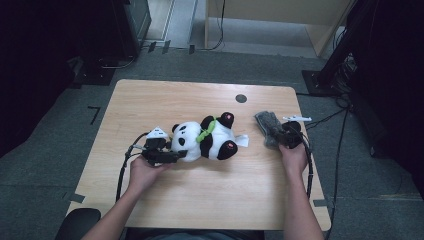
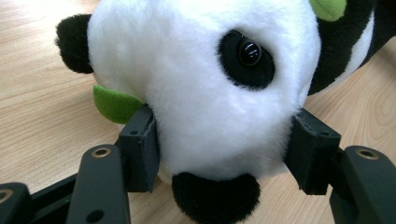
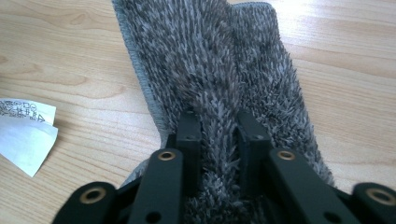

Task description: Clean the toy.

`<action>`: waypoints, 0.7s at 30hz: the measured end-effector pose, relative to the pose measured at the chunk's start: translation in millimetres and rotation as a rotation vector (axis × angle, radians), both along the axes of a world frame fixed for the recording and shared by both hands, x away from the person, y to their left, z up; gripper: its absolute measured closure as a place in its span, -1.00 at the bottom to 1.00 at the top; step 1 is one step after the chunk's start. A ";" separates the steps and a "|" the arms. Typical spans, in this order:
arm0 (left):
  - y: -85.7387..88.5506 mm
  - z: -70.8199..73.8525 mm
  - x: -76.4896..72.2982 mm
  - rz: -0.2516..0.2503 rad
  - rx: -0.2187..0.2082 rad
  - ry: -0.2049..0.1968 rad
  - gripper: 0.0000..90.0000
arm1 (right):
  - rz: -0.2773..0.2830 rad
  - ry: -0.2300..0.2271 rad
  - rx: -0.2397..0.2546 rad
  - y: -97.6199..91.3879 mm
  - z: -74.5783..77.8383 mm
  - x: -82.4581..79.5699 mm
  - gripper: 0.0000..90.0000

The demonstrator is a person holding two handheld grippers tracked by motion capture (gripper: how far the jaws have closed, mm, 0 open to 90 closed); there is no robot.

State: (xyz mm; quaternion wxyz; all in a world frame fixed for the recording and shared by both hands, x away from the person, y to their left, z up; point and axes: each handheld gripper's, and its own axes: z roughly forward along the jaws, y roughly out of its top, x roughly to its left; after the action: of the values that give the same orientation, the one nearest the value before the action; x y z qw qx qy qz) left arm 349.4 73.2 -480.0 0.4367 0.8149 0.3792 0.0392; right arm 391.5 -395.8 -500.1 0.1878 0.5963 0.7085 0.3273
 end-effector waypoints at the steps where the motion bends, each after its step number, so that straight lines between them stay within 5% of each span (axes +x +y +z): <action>1: -0.1 0.0 -0.2 -0.001 0.001 -0.001 -0.19 | -0.003 0.002 0.009 -0.4 0.1 -0.3 0.54; 7: 0.0 -0.1 0.0 0.000 0.001 -0.002 -0.19 | 0.019 -0.013 0.019 -0.3 2.7 -0.5 0.09; 11: -0.1 0.3 0.3 -0.001 -0.001 0.002 -0.20 | 0.017 -0.095 0.022 1.5 15.7 -6.5 -0.17; 15: -0.5 1.2 0.7 0.002 0.003 0.004 -0.20 | 0.053 -0.123 0.038 6.9 22.7 -12.6 -0.31; 21: 0.4 2.0 2.9 0.001 0.000 0.010 -0.20 | 0.123 -0.116 -0.035 24.0 26.5 -21.1 -0.45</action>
State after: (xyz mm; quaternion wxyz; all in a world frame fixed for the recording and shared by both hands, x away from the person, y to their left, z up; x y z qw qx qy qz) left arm 352.3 73.5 -478.1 0.4347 0.8149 0.3817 0.0355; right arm 370.4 -371.8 -473.6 0.2188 0.5282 0.7374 0.3597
